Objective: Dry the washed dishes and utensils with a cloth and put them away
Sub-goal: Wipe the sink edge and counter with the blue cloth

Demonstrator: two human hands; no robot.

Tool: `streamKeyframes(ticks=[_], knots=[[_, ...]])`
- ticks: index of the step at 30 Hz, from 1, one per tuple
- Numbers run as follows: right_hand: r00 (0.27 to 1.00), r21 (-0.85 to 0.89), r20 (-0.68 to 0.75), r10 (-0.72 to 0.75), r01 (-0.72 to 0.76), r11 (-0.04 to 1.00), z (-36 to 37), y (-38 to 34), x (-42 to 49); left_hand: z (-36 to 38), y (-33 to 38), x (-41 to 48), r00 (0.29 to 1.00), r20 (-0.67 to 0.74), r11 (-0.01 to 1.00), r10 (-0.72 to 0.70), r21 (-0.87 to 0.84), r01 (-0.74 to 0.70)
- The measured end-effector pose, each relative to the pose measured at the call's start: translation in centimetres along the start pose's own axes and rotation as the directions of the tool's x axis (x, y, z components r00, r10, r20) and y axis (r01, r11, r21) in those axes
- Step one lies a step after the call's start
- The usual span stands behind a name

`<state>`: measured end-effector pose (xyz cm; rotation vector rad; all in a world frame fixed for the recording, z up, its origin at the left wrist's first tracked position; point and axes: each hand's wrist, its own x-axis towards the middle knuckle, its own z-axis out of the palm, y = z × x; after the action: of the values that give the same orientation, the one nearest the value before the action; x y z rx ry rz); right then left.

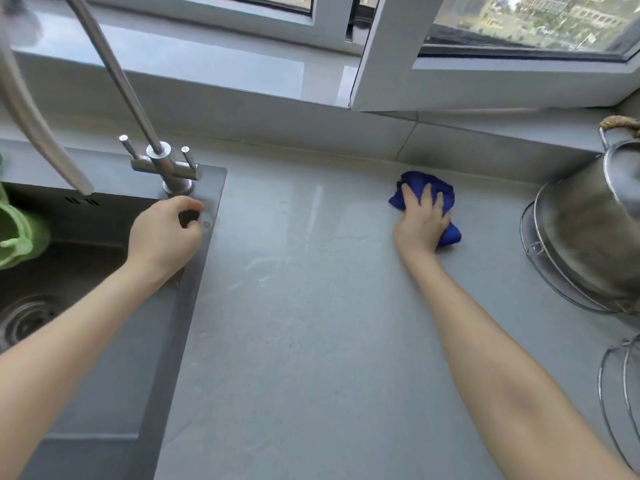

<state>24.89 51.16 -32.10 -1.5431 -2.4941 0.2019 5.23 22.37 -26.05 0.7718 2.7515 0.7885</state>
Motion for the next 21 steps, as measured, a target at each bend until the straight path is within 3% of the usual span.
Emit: streamKeyframes(ticks=[2,5,9,11,12,13,15,17,19,20,21], knots=[[0.979,0.019,0.019,-0.204,0.204,0.979,0.9,-4.6,-2.4,0.0,-0.6,-0.1,1.0,-0.01,1.0,-0.027,-0.008,0.027],[0.877,0.103,0.057,-0.476,0.469,0.877,1.6,-11.0,-7.7,-0.3,-1.2,-0.4,0.997,-0.028,0.997,-0.069,-0.026,0.068],[0.646,0.203,0.188,-0.74,0.712,0.673,1.5,-15.6,-15.2,-1.0,-1.8,-1.4,0.995,-0.05,0.995,-0.089,-0.049,0.087],[0.523,0.303,0.244,-0.817,0.759,0.577,0.9,-15.9,-18.0,-1.5,-2.1,-2.0,0.991,-0.057,0.991,-0.119,-0.064,0.115],[0.503,0.401,0.229,-0.833,0.732,0.551,0.0,-15.7,-19.2,-1.7,-2.4,-2.4,0.989,-0.059,0.988,-0.138,-0.078,0.133],[0.538,0.54,0.177,-0.824,0.647,0.538,-1.1,-15.3,-20.0,-1.9,-2.6,-2.9,0.986,-0.057,0.985,-0.154,-0.091,0.149],[0.749,0.833,0.081,-0.658,0.312,0.457,-3.7,-13.8,-20.4,-2.4,-3.3,-4.0,0.983,-0.048,0.979,-0.179,-0.109,0.173],[0.924,0.956,0.156,-0.35,-0.052,0.289,-6.3,-10.7,-19.6,-2.7,-4.1,-5.0,0.981,-0.028,0.974,-0.192,-0.129,0.186],[0.951,0.956,0.294,-0.1,-0.292,0.035,-8.3,-5.7,-17.9,-3.1,-4.7,-5.8,0.98,-0.007,0.97,-0.198,-0.147,0.195],[0.924,0.917,0.379,-0.044,-0.381,-0.114,-9.0,-2.8,-16.9,-3.2,-5.0,-6.1,0.98,0.002,0.969,-0.199,-0.15,0.197],[0.894,0.88,0.448,-0.011,-0.443,-0.173,-9.5,0.0,-15.9,-3.3,-5.3,-6.4,0.98,0.008,0.968,-0.2,-0.153,0.199]])
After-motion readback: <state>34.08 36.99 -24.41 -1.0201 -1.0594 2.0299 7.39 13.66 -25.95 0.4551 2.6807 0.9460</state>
